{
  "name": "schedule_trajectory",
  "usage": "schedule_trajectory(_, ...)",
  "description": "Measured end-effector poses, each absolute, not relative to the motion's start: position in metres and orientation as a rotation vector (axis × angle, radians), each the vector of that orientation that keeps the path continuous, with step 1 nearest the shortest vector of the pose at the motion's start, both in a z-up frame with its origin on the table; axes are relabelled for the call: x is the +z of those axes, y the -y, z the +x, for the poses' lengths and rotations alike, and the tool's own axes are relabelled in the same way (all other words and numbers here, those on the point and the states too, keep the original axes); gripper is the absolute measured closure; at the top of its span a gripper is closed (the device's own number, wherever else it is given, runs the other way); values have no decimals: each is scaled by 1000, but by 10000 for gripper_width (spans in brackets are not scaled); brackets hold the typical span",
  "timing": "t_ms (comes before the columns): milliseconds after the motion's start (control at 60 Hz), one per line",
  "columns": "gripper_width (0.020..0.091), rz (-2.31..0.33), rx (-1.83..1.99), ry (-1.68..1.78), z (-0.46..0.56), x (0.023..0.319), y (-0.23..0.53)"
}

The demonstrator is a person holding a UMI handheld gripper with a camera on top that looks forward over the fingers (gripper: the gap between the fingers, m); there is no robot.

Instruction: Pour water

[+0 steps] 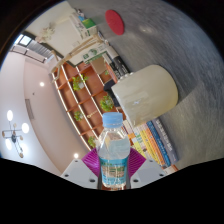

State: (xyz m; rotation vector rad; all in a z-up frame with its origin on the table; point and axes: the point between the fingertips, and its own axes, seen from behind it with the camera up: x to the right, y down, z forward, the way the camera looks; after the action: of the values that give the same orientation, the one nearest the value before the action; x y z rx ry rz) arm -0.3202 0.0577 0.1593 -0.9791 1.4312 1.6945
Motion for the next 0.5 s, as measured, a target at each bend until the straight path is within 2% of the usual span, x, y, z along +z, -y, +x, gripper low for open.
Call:
schedule_trajectory(117,784,-1171,1570,-1244,-334,174,-53)
schedule_trajectory(200,784,-1314,1402,-1005,-340,198,-49)
schedule_trajectory(350,784,-1503,907,-537,-321,244,-49)
schedule_trajectory(500,767,-1625,339,-237,-269,254,-57)
